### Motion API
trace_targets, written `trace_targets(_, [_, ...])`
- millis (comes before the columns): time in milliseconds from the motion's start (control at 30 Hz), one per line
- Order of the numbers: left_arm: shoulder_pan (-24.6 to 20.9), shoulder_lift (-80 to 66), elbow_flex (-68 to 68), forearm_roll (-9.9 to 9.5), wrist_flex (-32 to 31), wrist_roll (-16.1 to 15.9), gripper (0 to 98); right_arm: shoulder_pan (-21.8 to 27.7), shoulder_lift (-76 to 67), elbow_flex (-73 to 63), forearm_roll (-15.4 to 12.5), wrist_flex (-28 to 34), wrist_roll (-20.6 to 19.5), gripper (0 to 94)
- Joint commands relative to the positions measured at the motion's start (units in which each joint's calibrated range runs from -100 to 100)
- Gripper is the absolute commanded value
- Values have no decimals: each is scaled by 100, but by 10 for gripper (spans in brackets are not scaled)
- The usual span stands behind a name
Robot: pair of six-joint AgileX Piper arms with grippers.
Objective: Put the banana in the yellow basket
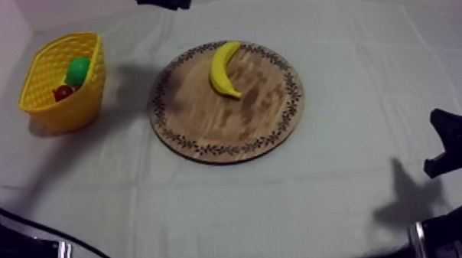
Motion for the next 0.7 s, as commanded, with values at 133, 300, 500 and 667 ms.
trace_targets(133, [149,666,-578,-136,599,412,635,1,0,-3,-3,1,2,3])
trace_targets(300, [235,1165,-1011,-156,887,567,762,1,0,-3,-3,1,2,3])
trace_targets(500, [227,1691,-1244,-106,1052,608,812,1,0,-3,-3,1,2,3])
trace_targets(667, [191,2140,-1432,-85,1184,567,822,1,0,-3,-3,1,2,3])
